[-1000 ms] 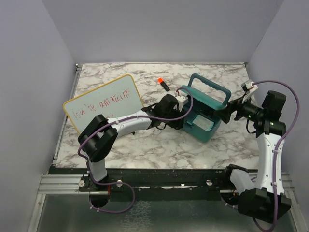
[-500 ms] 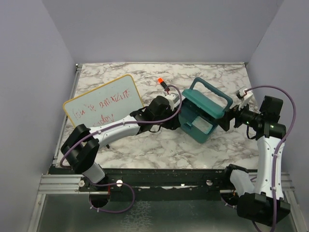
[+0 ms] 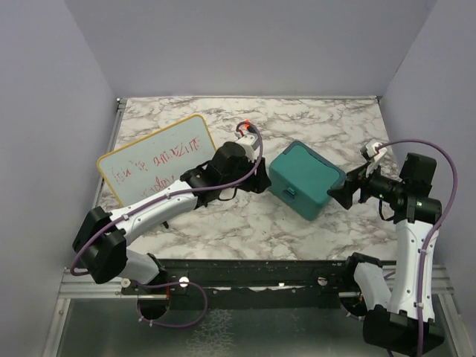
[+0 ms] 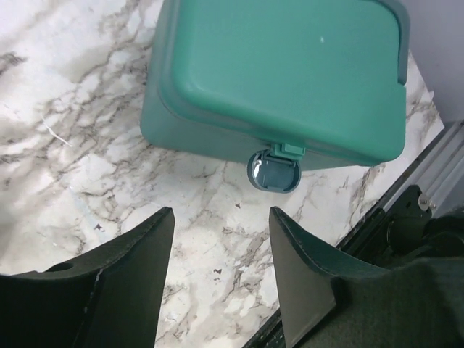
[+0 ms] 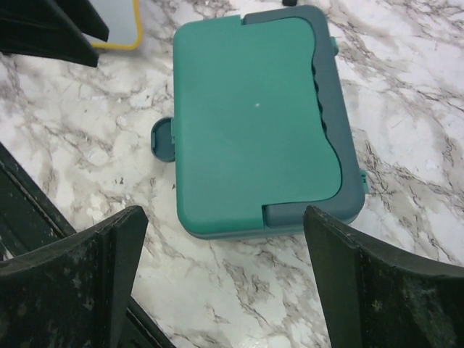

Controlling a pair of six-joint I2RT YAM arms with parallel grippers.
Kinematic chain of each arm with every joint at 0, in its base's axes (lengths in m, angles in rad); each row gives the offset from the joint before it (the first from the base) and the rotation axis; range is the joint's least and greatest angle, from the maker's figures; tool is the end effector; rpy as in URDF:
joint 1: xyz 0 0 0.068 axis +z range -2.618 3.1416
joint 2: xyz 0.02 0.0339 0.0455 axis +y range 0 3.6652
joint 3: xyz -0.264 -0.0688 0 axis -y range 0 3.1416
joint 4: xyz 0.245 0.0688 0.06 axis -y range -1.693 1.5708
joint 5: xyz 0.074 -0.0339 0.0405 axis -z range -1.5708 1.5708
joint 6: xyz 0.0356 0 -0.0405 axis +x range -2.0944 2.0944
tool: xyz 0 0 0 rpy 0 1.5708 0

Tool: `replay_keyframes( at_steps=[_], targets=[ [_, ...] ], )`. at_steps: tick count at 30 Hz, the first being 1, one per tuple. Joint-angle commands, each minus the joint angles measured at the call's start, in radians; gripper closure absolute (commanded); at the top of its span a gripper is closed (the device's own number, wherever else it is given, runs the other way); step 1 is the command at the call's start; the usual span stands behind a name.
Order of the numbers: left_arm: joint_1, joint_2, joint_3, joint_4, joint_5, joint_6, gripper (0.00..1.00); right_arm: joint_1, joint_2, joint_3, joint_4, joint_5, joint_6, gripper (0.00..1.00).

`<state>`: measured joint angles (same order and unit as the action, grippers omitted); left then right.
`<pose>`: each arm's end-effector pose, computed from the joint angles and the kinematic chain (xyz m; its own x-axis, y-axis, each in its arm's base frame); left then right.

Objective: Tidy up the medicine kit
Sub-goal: Close the medicine box at the center of the board.

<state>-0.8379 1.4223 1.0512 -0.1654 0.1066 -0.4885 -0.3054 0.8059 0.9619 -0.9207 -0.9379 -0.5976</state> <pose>0.2147 -0.2441 0.2857 -0.6775 0.0552 -0.7334 0.5461 0.7057 -0.4514 0.1407 -0.0143 0.3355 -0.3337 -0.2438 -0.9106 -0.6832 0.7281 0.0555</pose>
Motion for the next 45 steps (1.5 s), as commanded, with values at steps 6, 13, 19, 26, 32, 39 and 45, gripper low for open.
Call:
replay_keyframes(
  at_steps=[6, 13, 19, 26, 32, 39, 45],
  targets=[
    [0.016, -0.015, 0.078, 0.004, -0.027, 0.117, 0.34, 0.005, 0.112, 0.088, 0.337, 0.27, 0.602, 0.06],
    [0.022, 0.028, 0.162, -0.029, -0.051, 0.237, 0.32, 0.006, 0.325, 0.204, 0.212, 0.274, 0.81, 0.26],
    [0.039, 0.063, 0.164, -0.026, -0.042, 0.248, 0.25, 0.006, 0.286, 0.127, 0.203, 0.29, 0.885, 0.63],
    [0.064, 0.096, 0.153, -0.043, 0.089, 0.194, 0.24, 0.03, 0.194, -0.038, 0.432, 0.171, 1.108, 0.99],
    [0.065, 0.067, 0.082, 0.011, 0.228, 0.117, 0.24, 0.107, 0.278, -0.084, 0.49, 0.075, 1.12, 0.99],
    [0.065, 0.104, -0.006, 0.095, 0.281, 0.037, 0.35, 0.279, 0.334, -0.087, 0.573, 0.148, 1.13, 0.99],
    [0.057, 0.146, -0.086, 0.172, 0.248, -0.021, 0.41, 0.325, 0.391, -0.101, 0.532, 0.213, 1.044, 0.97]
  ],
)
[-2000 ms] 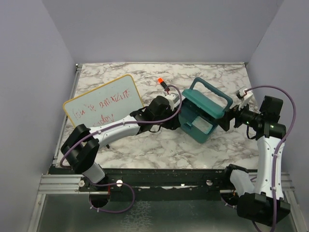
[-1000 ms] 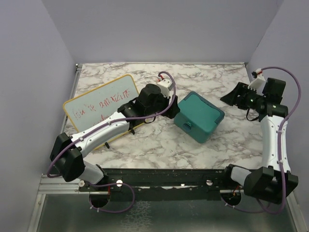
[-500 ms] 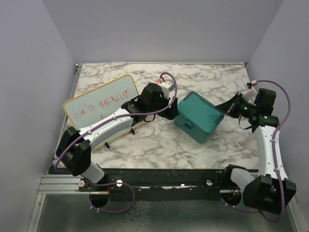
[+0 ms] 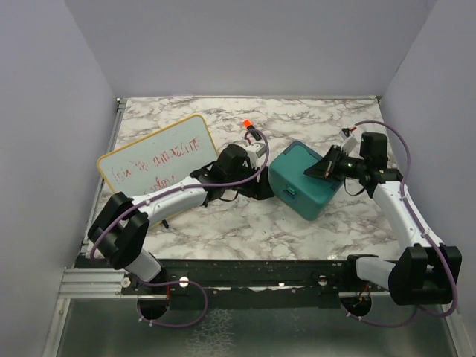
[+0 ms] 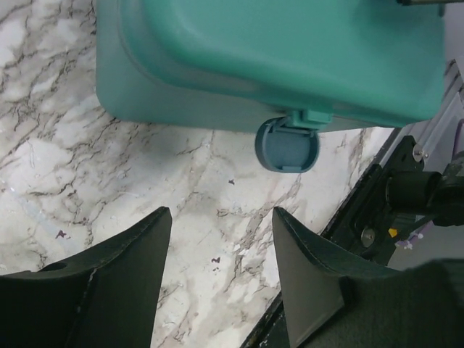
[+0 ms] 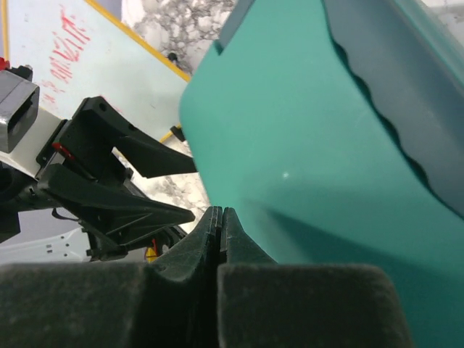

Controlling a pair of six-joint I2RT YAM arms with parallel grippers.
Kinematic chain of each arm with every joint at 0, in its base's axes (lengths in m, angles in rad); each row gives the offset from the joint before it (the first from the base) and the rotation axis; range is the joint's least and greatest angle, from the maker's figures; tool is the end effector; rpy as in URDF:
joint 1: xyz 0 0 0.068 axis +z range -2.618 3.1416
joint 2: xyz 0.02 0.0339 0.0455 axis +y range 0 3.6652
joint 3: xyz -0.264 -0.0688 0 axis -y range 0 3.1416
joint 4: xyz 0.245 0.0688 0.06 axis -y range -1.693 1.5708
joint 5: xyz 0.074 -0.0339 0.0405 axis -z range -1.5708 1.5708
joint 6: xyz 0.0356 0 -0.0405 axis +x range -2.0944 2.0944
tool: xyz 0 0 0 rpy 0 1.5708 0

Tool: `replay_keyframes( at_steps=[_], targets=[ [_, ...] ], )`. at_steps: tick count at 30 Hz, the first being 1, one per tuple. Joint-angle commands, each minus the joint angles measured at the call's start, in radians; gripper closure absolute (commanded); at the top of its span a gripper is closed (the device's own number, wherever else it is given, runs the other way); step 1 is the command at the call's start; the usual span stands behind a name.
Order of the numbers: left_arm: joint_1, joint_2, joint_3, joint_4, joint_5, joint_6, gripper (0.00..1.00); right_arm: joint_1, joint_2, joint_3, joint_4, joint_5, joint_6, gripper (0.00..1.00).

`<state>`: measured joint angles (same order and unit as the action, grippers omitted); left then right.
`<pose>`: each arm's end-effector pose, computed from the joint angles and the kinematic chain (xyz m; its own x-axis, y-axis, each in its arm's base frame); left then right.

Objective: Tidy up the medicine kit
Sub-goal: Close the medicine box at the center of the board.

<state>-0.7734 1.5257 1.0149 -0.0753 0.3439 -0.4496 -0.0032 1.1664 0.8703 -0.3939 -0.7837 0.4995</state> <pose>0.2354 -0.2466 0.2503 -0.7296 0.1405 -0.6693 0.6013 0.5979 -0.5300 0.2446 0.0243 0.2790 -0.8185 0.3419 -0.4618 -0.1710 0.6223 0.7639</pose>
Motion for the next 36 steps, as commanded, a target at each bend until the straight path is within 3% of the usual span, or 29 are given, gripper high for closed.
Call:
replay_keyframes(
  at_steps=[1, 14, 21, 36],
  targets=[
    [-0.015, 0.056, -0.053, 0.101, 0.007, -0.066, 0.43, 0.026, 0.038, -0.021, 0.006, 0.066, -0.063, 0.97],
    [-0.051, 0.18, -0.048, 0.24, -0.104, -0.155, 0.57, 0.032, 0.056, -0.122, 0.004, 0.07, -0.105, 0.99],
    [-0.061, 0.21, -0.082, 0.359, -0.101, -0.236, 0.58, 0.032, 0.038, -0.123, -0.004, 0.067, -0.105, 0.99],
    [-0.106, 0.233, -0.06, 0.379, -0.129, -0.293, 0.58, 0.032, 0.044, -0.127, -0.005, 0.058, -0.113, 0.99]
  ],
)
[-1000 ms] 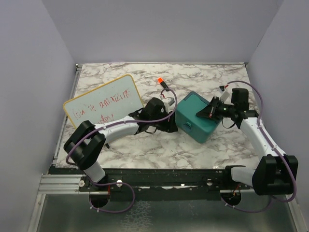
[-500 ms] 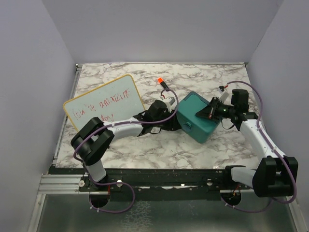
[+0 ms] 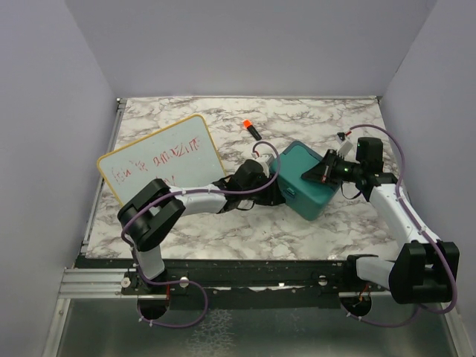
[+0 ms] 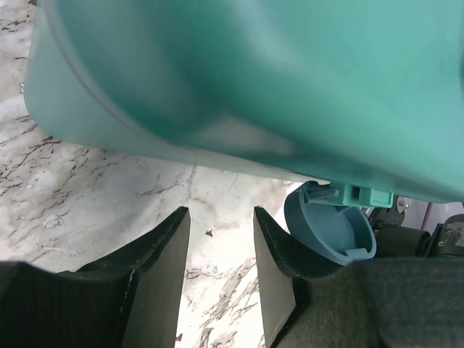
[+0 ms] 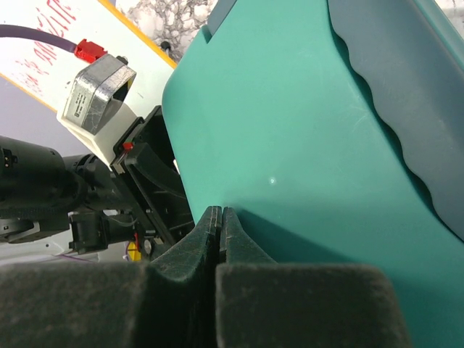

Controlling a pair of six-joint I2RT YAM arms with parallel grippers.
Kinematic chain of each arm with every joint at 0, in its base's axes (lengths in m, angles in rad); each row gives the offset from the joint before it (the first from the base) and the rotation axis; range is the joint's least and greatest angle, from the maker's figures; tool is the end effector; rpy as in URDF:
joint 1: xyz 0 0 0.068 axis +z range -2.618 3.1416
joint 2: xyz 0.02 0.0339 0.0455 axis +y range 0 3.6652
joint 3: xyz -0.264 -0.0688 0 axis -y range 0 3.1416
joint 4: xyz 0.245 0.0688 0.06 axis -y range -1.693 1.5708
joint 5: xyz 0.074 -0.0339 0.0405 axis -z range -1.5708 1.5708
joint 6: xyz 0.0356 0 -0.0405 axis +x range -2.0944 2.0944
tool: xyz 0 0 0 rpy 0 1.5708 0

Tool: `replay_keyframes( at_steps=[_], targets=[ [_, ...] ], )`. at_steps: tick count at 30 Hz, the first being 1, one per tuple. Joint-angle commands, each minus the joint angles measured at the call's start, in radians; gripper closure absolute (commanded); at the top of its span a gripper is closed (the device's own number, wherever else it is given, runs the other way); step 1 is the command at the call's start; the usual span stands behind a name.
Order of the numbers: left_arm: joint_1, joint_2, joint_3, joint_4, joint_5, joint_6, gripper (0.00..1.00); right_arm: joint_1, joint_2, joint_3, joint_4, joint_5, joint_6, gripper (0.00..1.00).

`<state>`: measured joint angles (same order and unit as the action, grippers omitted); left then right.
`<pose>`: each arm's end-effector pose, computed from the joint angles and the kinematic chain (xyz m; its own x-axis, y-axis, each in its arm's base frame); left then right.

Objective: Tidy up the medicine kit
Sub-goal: Close the medicine box at the center of the board.

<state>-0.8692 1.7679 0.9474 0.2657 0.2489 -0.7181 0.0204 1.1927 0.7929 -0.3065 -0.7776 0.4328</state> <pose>0.2353 -0.2920 0.1769 -0.8320 -0.0034 -0.5547 0.4355 0.6154 -0.6570 0.2466 0.0300 0.2543 -0.8190 0.2822 -0.4996 -0.2255 0.6424 0.7324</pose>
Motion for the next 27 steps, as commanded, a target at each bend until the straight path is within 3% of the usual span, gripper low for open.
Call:
replay_keyframes(
  at_steps=[1, 14, 20, 22, 27],
  targets=[
    [-0.011, -0.016, 0.008, 0.038, -0.039, -0.025, 0.58, 0.009, 0.019, -0.05, -0.091, 0.051, -0.047, 0.99],
    [-0.017, -0.048, 0.003, 0.046, -0.07, -0.037, 0.56, 0.009, 0.02, -0.055, -0.087, 0.046, -0.049, 0.99],
    [-0.021, -0.09, -0.045, 0.09, 0.008, -0.213, 0.54, 0.009, 0.023, -0.046, -0.1, 0.049, -0.06, 0.99],
    [-0.022, -0.12, -0.067, 0.118, 0.015, -0.245, 0.5, 0.009, 0.02, -0.045, -0.1, 0.048, -0.06, 0.99],
    [-0.03, -0.172, -0.096, 0.133, 0.018, -0.249, 0.29, 0.008, 0.013, -0.047, -0.099, 0.047, -0.061, 0.99]
  ],
)
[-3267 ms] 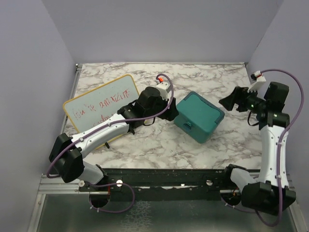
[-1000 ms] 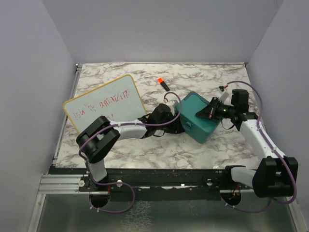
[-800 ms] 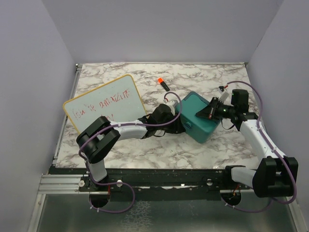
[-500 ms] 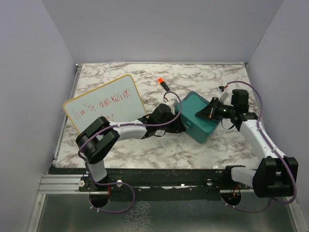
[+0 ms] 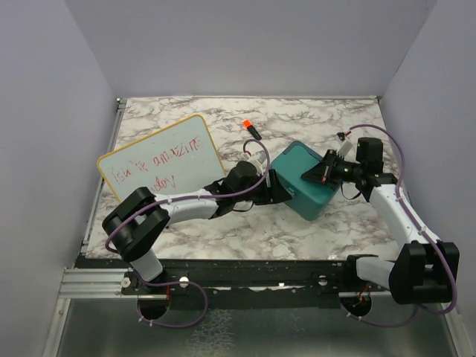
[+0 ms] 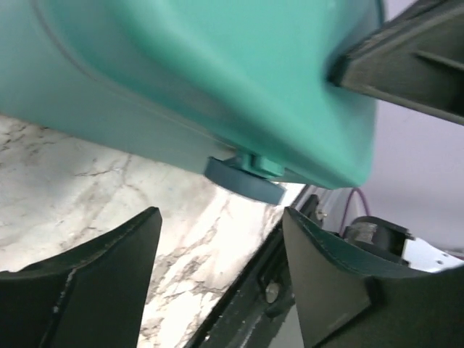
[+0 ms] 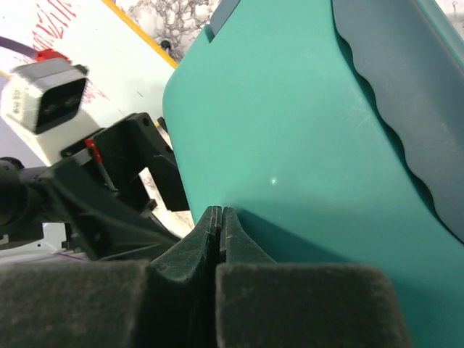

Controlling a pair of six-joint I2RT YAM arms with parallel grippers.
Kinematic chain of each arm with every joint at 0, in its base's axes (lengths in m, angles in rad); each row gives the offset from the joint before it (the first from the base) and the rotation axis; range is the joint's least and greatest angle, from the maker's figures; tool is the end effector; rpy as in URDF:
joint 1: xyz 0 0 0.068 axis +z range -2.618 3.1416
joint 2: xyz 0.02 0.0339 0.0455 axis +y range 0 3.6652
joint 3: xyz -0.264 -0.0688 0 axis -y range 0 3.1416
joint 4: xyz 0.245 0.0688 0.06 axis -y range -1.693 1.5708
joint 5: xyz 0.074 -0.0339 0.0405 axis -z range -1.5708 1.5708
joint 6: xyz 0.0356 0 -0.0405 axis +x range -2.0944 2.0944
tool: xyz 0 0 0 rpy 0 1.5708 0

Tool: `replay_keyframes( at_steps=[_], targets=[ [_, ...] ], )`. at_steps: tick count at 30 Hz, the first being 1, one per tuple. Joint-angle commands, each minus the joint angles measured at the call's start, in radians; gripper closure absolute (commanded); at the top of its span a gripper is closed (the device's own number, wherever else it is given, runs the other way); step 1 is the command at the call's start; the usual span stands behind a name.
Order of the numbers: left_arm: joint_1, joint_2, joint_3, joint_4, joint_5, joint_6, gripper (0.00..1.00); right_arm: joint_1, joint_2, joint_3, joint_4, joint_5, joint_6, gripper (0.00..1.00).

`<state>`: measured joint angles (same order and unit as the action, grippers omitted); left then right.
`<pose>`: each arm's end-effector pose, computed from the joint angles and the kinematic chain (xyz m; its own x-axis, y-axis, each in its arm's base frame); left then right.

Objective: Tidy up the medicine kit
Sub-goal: Close the medicine box at the center of the board.

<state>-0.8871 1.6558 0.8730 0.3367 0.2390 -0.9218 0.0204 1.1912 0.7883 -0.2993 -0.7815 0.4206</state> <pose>0.2186 -0.2816 0.1994 -0.8723 -0.1549 -0.4639 0.3196 0.5373 -0.7805 0.2463 0.0301 0.2537 -0.8149 0.2733 -0.5111 -0.2403 0.6432 0.7270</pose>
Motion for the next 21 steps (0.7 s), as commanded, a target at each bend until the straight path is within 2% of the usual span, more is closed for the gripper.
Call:
replay_keyframes(
  at_steps=[1, 8, 14, 21],
  targets=[
    [-0.013, -0.063, -0.028, 0.074, 0.033, -0.049, 0.26, 0.009, 0.014, -0.044, -0.107, 0.05, -0.049, 0.99],
    [-0.026, -0.029, -0.06, 0.244, 0.071, -0.118, 0.1, 0.009, 0.012, -0.034, -0.113, 0.046, -0.059, 0.99],
    [-0.047, -0.01, -0.049, 0.269, 0.05, -0.096, 0.02, 0.009, 0.02, -0.022, -0.11, 0.036, -0.06, 0.99],
    [-0.072, 0.063, -0.042, 0.392, 0.02, -0.108, 0.01, 0.009, 0.031, -0.003, -0.131, 0.032, -0.078, 0.99]
  ],
)
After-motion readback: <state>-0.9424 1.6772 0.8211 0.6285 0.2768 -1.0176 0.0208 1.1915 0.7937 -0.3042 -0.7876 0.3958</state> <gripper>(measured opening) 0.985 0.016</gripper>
